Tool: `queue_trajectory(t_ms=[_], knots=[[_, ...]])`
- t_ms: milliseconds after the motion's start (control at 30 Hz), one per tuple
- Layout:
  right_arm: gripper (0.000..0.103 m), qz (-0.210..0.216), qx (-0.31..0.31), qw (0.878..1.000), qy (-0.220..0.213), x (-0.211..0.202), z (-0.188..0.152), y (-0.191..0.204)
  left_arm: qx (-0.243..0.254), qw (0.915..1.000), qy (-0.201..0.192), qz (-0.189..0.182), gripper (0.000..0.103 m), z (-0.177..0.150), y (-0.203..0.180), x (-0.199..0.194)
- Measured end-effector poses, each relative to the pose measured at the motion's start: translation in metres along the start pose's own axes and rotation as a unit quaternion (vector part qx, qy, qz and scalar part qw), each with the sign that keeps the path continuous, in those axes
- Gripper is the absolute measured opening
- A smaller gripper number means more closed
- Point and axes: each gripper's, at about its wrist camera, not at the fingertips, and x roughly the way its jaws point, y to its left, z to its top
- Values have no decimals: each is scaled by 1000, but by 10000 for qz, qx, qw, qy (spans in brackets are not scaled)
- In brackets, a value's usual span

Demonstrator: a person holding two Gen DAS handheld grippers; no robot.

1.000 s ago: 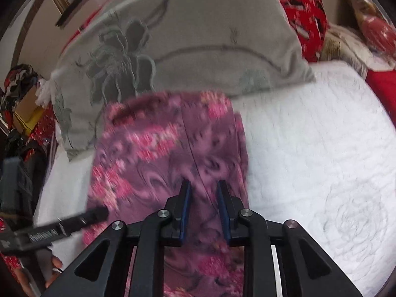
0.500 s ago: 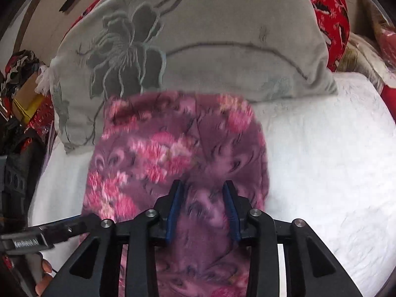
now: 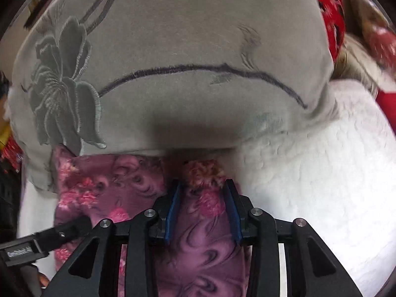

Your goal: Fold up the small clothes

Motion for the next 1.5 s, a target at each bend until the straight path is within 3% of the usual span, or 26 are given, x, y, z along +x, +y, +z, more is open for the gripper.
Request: queue_trajectory(t_ms=[133,200,267,333,367,467,567,633,667,733,800,900,1033,1100,1167,1233,1333,1400,1467,1500], knots=[[38,739,250,9964,-334,-30,-4,-13,-206,9987,-306,-347,72,-21,17,-27],[38,995,280,9941,-320,-33,-17,-19,-293,9984,-367,-302,72,-31,23,-25],[37,687,74,9976,-16,-20,-27,-17,-243,9994,-189,-161,73,-35,26,-12],[37,277,-265,9993,-54,-26,-32,-9,-248,9993,-177,-201,72,-36,25,-22],[38,290,-271,9992,-55,-31,-33,-8,-283,9991,-154,-261,72,-38,26,-29],[38,979,-150,9950,-151,-61,-46,-12,-247,9981,-342,-442,72,-55,29,-53],[40,1189,-246,9925,-140,-73,-74,-15,-272,9981,-275,-471,72,-78,29,-51],[40,842,-505,9951,134,-56,-90,-7,-204,9996,137,-167,72,-88,24,-29],[40,749,-673,9949,-48,-59,-97,-2,-102,9999,0,-133,72,-91,22,-33],[41,604,-723,9956,16,-67,-96,-1,2,9999,55,-150,72,-94,19,-44],[41,738,-397,9965,-3,-80,-90,-13,-72,9991,100,-396,72,-95,26,-50],[52,923,382,9950,-13,-86,-86,-55,-392,9961,141,-773,72,-91,38,-54],[53,1770,1294,9752,289,-64,-92,-92,-722,9872,531,-1317,72,-97,53,-46],[53,2205,1567,9618,415,-50,-94,-94,-679,9883,576,-1239,73,-96,49,-40],[54,2480,1615,9537,538,-38,-98,-88,-640,9882,646,-1232,73,-93,44,-32],[65,2560,1543,9535,392,-40,-96,-85,-779,9855,683,-1344,76,-88,45,-28],[68,2572,1441,9548,388,-33,-86,-70,-994,9821,686,-1446,77,-84,47,-26],[68,2498,1357,9579,407,-30,-82,-63,-1035,9824,681,-1400,77,-83,46,-27],[59,2344,1282,9628,414,-30,-80,-58,-952,9847,614,-1322,75,-85,42,-31],[43,2281,1172,9657,399,-34,-81,-55,-871,9867,579,-1246,63,-84,31,-28]])
